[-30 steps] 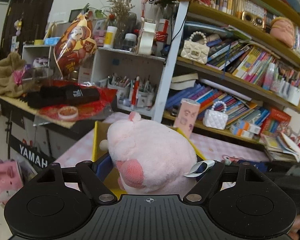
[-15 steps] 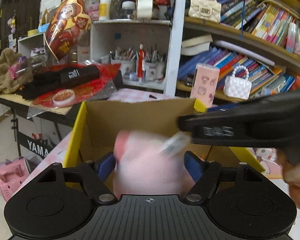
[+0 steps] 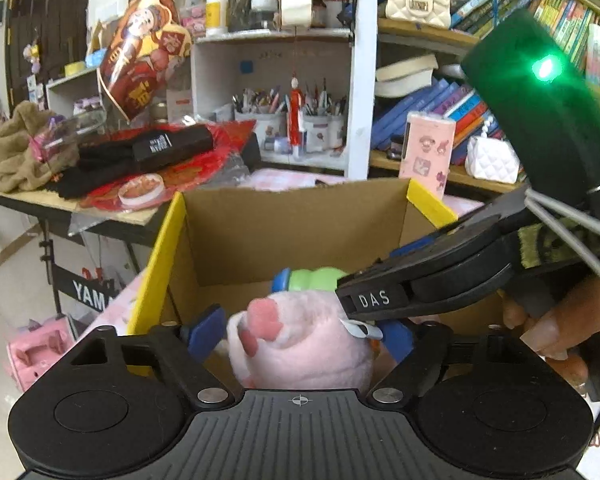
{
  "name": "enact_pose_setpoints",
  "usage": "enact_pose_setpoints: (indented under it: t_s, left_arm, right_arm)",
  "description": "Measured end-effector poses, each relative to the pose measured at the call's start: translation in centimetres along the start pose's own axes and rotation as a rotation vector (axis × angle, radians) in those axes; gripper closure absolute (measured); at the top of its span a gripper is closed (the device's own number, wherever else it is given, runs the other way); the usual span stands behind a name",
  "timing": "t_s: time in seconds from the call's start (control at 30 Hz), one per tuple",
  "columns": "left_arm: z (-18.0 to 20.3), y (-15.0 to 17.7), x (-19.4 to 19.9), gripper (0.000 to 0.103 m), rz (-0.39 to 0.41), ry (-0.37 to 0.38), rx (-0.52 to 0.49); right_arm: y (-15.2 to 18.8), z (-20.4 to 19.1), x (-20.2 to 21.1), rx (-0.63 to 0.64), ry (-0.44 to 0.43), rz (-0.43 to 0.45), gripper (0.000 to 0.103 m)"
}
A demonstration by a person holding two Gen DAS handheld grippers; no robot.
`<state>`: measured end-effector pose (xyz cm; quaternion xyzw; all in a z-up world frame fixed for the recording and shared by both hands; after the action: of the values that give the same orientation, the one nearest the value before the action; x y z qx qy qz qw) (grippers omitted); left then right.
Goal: Organize objects
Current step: 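Open both tools to drop the pig and the clip into the box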
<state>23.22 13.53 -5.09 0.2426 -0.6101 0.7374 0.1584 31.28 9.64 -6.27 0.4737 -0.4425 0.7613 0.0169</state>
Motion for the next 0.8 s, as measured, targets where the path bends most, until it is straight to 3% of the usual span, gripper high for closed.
enact_pose_setpoints:
  t_s: [0.13,0.23,0.47,0.6,0.8]
  left_arm:
    - [0.0,-0.8,1.2,0.016,0.031,0.017,0.013]
    - [-0.2,-1.4,2.3,0.014,0.063,0.028,0.029]
    - [-1.0,-2.6,6.1,0.009,0.138,0.049,0.062]
    - [-1.6,-2.1,8.4,0.009,0.163,0.048,0.075]
    - [-2.5,0.5,11.0,0.009,0.129,0.054,0.091]
  right_arm:
    - [-0.1,0.4,0.3,-0.034,0.019,0.014,0.05]
    - [-0.8,0.5,1.6,-0.046,0.049,0.052,0.049]
    - [-1.2,1.5,7.6,-0.138,0.146,0.209,0.043]
    - [0.8,1.8,11.1,-0.201,0.2,0.243,0.043]
    - [5.9,0.8,14.5,-0.245,0.27,0.219,0.043]
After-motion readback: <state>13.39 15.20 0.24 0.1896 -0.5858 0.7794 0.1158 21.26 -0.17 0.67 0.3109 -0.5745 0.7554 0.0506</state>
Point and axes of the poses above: each gripper's, at about its wrist camera, not at the fingertips, and x roughly against the way its jaws point, z to its right, y to its underside, the point moved 10 cm from there along -x, roughly the way its jaws point, and after that the axes turned 9 degrees about x, right-handed, at the moved point
